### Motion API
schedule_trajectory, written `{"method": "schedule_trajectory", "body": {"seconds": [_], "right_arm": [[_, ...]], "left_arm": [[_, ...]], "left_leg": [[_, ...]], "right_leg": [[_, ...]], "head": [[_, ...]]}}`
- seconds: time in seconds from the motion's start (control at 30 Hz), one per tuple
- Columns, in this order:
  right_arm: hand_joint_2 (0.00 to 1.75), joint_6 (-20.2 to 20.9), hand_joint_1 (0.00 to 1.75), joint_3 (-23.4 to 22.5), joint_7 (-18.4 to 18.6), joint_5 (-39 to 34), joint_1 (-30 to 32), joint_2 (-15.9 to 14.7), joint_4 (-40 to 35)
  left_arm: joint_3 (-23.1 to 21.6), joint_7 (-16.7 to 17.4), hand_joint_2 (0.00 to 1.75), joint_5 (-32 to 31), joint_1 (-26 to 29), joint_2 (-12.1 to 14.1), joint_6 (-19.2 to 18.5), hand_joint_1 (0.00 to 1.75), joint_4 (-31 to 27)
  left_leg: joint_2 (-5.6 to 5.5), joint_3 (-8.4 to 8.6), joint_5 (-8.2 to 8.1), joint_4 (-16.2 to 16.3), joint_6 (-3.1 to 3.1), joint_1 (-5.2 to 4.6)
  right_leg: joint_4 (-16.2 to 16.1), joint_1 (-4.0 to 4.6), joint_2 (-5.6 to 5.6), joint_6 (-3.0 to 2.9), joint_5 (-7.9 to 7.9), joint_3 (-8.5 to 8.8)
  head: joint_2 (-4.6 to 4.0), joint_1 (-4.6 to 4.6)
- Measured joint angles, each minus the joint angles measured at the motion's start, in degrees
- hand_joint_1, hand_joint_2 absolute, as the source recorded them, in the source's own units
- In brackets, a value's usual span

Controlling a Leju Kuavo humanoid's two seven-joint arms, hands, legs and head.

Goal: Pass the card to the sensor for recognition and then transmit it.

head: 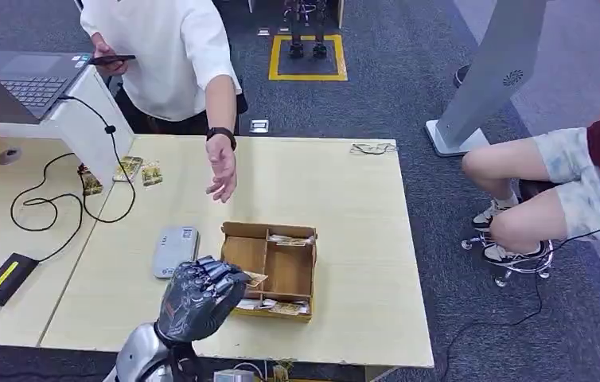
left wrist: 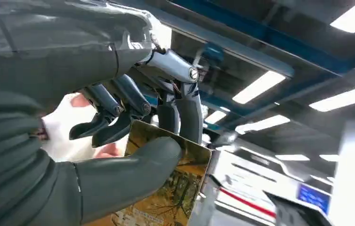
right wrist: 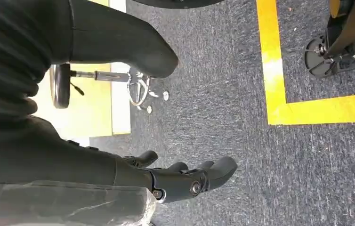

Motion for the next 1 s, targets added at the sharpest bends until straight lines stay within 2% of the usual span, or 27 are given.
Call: {"method": "schedule_trajectory", "body": {"seconds": [0.17, 0.37, 0.5, 0.73, 1.0], "right_arm": [[1.75, -0.2, 0.0, 0.0, 0.2, 0.9, 0.0, 0.0, 0.0], [1.75, -0.2, 0.0, 0.0, 0.4, 2.0, -0.1, 0.0, 0.0], [1.75, -0.2, 0.0, 0.1, 0.4, 2.0, -0.2, 0.0, 0.0], [1.75, -0.2, 0.0, 0.2, 0.4, 2.1, -0.2, 0.0, 0.0], [1.75, -0.2, 0.0, 0.8, 0.4, 3.2, -0.3, 0.0, 0.0]], "left_arm": [[2.7, 3.7, 1.75, 0.1, -1.4, -2.9, 0.0, 1.75, 0.0], [3.2, 8.7, 1.75, -0.2, -6.5, -4.6, 0.0, 1.75, 1.4], [3.3, 9.6, 1.75, -0.2, -9.4, -5.3, 0.0, 1.75, 2.7], [3.3, 9.7, 1.75, -0.1, -10.5, -5.7, 0.0, 1.75, 3.8], [3.3, 13.9, 1.75, 0.3, -17.0, -7.8, -0.1, 1.75, 8.2]], "left_leg": [[0.0, 0.01, 0.01, 0.0, 0.0, 0.0], [-0.01, 0.01, 0.02, 0.0, 0.01, 0.0], [0.0, 0.01, 0.02, 0.0, 0.01, 0.0], [0.0, -0.01, 0.02, 0.0, 0.01, 0.0], [-0.01, -0.01, 0.07, 0.0, 0.01, 0.0]], "right_leg": [[0.0, 0.0, -0.01, -0.01, 0.02, 0.0], [0.0, 0.0, 0.0, -0.02, 0.06, 0.0], [0.0, 0.0, 0.01, -0.02, 0.06, 0.0], [0.0, 0.0, 0.01, -0.01, 0.05, -0.03], [0.0, 0.0, 0.01, 0.0, 0.14, -0.03]], "head": [[0.0, 0.0], [0.0, 0.0], [0.0, 0.0], [0.0, 0.0], [0.0, 0.02]]}}
